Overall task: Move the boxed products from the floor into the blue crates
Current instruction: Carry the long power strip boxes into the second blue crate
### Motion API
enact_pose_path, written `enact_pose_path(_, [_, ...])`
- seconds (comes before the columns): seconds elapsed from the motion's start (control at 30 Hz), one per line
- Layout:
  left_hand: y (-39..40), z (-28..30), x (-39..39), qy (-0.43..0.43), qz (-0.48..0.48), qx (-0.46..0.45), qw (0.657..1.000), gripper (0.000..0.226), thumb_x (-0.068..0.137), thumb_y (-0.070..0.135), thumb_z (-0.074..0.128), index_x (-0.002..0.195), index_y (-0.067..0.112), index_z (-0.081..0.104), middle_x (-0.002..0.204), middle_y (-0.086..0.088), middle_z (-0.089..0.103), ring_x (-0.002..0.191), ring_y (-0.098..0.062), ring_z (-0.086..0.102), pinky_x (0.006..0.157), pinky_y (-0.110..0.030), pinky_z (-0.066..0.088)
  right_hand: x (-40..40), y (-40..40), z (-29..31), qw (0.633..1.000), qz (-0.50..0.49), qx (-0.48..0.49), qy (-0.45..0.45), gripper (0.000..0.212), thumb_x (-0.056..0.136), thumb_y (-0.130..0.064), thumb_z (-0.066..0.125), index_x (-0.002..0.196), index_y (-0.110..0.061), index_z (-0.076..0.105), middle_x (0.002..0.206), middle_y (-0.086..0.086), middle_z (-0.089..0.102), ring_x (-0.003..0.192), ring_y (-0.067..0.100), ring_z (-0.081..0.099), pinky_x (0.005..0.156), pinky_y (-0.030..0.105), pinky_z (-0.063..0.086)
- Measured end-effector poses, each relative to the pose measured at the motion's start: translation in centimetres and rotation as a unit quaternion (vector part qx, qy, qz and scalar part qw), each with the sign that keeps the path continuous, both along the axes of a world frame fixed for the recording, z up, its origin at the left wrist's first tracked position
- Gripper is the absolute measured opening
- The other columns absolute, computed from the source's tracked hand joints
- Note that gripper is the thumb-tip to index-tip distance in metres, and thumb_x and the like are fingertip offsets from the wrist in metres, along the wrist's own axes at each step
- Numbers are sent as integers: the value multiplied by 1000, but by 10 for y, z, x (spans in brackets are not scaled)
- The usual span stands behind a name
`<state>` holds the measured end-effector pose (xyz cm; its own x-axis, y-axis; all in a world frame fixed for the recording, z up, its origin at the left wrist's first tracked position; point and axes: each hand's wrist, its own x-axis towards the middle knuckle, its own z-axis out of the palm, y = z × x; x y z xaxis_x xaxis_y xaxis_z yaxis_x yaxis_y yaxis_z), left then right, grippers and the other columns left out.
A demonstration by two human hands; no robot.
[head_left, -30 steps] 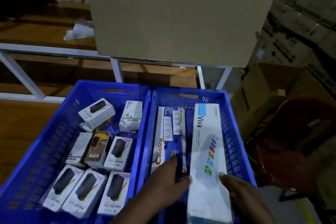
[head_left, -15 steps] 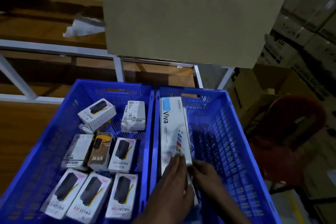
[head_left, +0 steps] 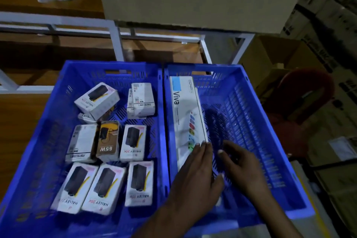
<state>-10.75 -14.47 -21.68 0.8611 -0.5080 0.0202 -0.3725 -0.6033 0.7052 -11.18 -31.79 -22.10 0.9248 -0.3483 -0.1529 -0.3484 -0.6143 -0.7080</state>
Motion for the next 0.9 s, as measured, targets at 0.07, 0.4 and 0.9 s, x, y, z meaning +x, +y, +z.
enact_pose_path(0.07, [0, 2, 0, 4, -1, 5, 1000, 78, 103, 49, 45, 165, 21, 6, 172, 8, 6, 159, -9, 1, 125, -21, 1, -19, -8, 7, 998, 4, -45, -36, 45, 93, -39, 71, 133, -20, 67, 126, -4, 71, 114, 12, 67, 98, 40, 56])
enact_pose_path(0.4, [-35, 14, -56, -15, -66, -49, 997, 62, 100, 48, 56, 156, 27, 39, 159, 9, 41, 149, -5, 31, 123, -19, 23, -140, -44, 37, 976, -37, -80, -198, 31, 93, -25, 74, 124, -20, 70, 121, -10, 70, 111, 1, 65, 94, 14, 47])
enact_pose_path(0.9, [-132, 8, -301, -80, -331, 2, 940, 65, 95, 56, 56, 151, 25, 44, 151, 6, 52, 140, -9, 46, 114, -34, 42, -485, -96, 16, 974, -180, -130, -54, 42, 99, -42, 59, 138, -25, 59, 135, -9, 62, 119, 9, 59, 98, 24, 48])
